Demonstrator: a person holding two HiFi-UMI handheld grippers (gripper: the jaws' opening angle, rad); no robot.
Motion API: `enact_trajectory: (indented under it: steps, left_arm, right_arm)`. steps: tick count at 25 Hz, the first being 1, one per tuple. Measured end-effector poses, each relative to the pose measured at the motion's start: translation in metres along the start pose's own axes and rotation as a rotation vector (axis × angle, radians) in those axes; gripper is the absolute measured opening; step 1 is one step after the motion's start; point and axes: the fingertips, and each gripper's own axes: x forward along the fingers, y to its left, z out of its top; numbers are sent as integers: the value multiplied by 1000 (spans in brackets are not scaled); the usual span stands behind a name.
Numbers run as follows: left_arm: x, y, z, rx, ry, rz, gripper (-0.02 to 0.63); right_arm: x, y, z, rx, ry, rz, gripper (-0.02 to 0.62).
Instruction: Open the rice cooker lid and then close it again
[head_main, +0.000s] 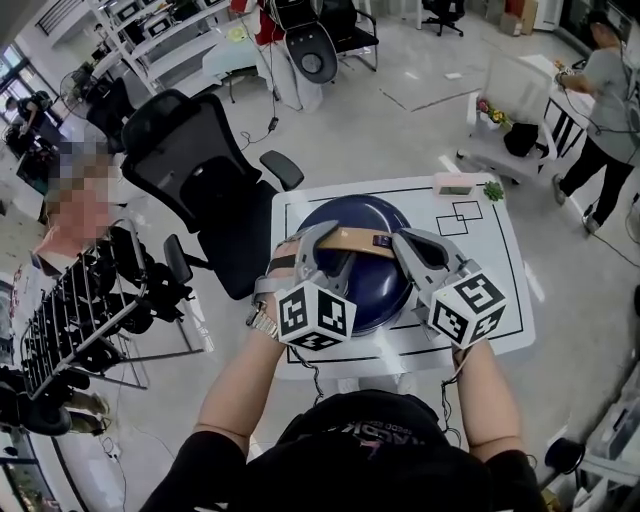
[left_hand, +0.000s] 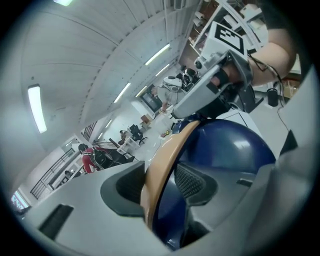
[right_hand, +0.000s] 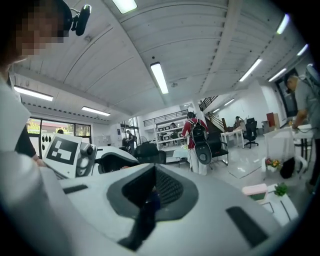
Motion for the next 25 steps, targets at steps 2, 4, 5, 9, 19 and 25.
enact_trajectory:
  steps: [2,4,5,9,19,25]
  left_arm:
    - [-5,7,0,-39,-15,4,186]
    - [-9,15,-1,-85,-31,11,186]
    - [-12,19,-2,-107,-39,14,187]
    - [-21,32,-11,-195,-73,22,186]
    - [-44,70,-25,-411,-150,44,186]
    - [-54,92,-39,-533,-196,65,184]
  right_arm:
    - [-2,2,10,2,-25,-1,2]
    - [-3,4,18,-5,-43,1,2]
    - [-4,6,23,-9,-51,3,2]
    - [-6,11,34,-27,-75,1,2]
    - [-10,15,50,-29,-95,-20,2]
    - [-4,18,48,-24,-86,-26,2]
